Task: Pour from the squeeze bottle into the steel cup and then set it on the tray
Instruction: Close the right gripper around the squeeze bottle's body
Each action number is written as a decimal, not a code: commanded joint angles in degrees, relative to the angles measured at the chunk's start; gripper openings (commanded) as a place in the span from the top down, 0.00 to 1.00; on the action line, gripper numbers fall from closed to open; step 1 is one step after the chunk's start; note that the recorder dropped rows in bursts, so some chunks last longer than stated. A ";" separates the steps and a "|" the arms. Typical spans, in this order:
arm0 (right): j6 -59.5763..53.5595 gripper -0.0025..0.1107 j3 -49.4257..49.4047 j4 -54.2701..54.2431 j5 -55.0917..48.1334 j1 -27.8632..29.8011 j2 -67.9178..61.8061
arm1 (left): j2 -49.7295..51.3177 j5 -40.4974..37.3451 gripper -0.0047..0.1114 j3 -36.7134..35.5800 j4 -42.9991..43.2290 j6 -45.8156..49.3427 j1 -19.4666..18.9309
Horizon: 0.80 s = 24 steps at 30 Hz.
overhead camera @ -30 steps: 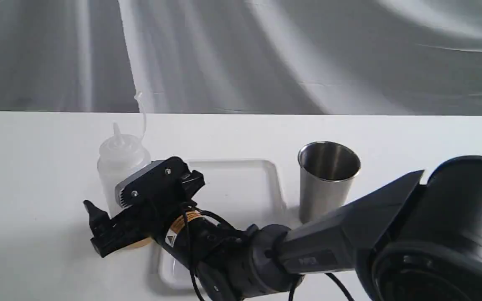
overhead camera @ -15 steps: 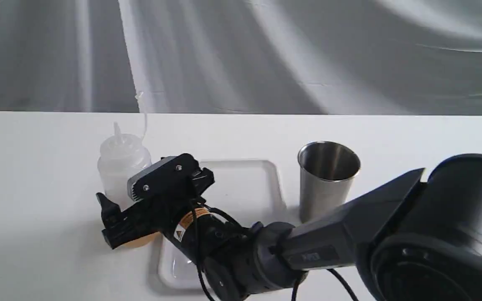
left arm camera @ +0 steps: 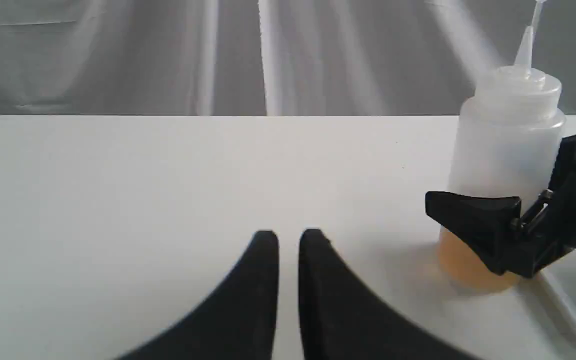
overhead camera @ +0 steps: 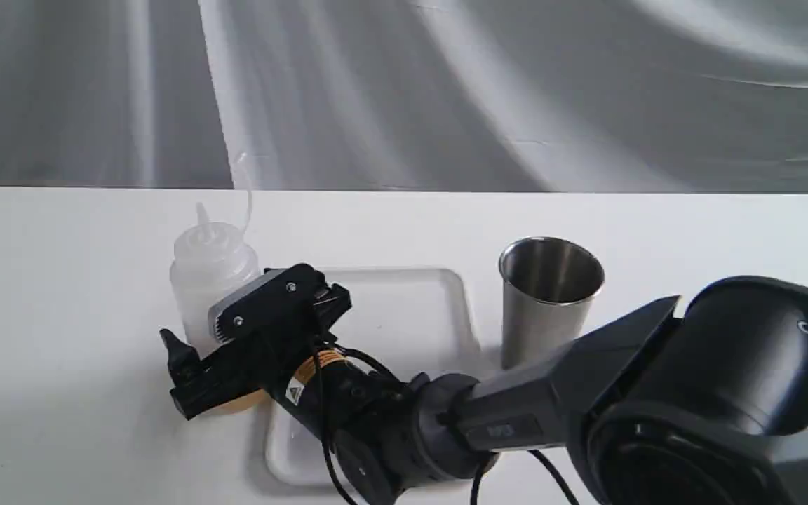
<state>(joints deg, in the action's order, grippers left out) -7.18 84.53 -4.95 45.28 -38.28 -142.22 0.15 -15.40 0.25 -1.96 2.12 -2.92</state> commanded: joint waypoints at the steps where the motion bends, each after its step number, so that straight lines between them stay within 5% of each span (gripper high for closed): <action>1: -0.12 0.05 1.58 0.88 -1.39 0.45 -0.35 | -0.15 0.55 0.89 -0.25 0.02 -0.01 -0.15; 9: 0.47 0.06 2.27 1.05 -2.14 0.32 -0.83 | -0.15 0.55 0.89 -0.25 0.02 -0.01 -0.15; 13: 0.47 0.15 2.27 1.05 -2.28 0.32 -0.83 | -0.15 0.55 0.89 -0.25 0.02 -0.12 -0.15; 24: 0.55 0.96 2.27 1.05 -2.67 0.12 -0.83 | -0.15 0.55 0.89 -0.25 0.02 -0.01 -0.15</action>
<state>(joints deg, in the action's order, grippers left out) -6.62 86.41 -4.25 42.97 -38.28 -143.27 0.15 -15.40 0.25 -1.96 2.12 -2.92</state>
